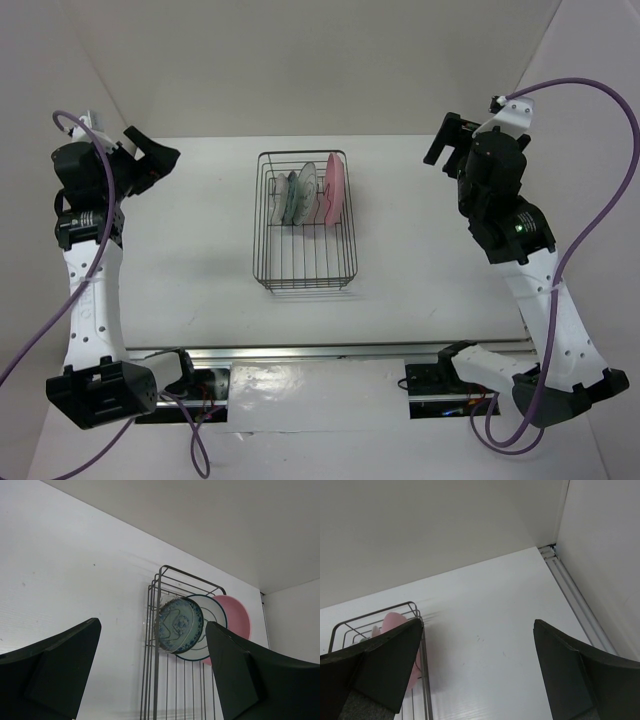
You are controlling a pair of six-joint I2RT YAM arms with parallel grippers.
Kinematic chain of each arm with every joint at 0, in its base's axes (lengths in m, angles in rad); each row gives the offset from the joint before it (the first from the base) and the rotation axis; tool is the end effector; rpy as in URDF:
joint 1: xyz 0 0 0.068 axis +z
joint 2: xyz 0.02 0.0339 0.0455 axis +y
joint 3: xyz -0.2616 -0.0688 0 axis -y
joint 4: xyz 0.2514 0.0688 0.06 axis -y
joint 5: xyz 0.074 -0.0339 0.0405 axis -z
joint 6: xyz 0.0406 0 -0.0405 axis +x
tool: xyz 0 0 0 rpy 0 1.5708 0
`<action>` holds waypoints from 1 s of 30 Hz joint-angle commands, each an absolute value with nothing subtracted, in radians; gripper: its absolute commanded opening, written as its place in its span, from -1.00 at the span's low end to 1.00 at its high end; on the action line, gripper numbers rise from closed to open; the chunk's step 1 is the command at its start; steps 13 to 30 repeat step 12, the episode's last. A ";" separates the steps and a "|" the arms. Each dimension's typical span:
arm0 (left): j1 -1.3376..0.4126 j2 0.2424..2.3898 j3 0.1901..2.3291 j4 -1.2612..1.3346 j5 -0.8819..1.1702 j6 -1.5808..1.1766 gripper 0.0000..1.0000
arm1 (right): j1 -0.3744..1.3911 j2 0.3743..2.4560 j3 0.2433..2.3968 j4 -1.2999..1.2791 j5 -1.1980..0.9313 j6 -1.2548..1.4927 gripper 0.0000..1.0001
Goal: Load the plates into the dish rack
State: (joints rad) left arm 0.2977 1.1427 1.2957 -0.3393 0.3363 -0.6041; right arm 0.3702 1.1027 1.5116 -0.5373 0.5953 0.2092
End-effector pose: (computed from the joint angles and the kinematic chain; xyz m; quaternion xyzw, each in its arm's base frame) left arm 0.2535 0.0638 0.4283 -0.2346 0.7297 -0.2234 0.6022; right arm 0.2092 0.0568 0.4882 0.1353 0.7312 -0.0307 0.6679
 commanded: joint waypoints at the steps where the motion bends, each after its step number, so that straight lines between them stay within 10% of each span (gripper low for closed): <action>1: 0.304 1.118 1.293 -0.307 0.331 -0.595 1.00 | 0.368 1.085 1.514 -0.494 0.618 0.207 0.98; 30: 0.304 1.118 1.293 -0.307 0.331 -0.595 1.00 | 0.368 1.085 1.505 -0.503 0.637 0.207 0.98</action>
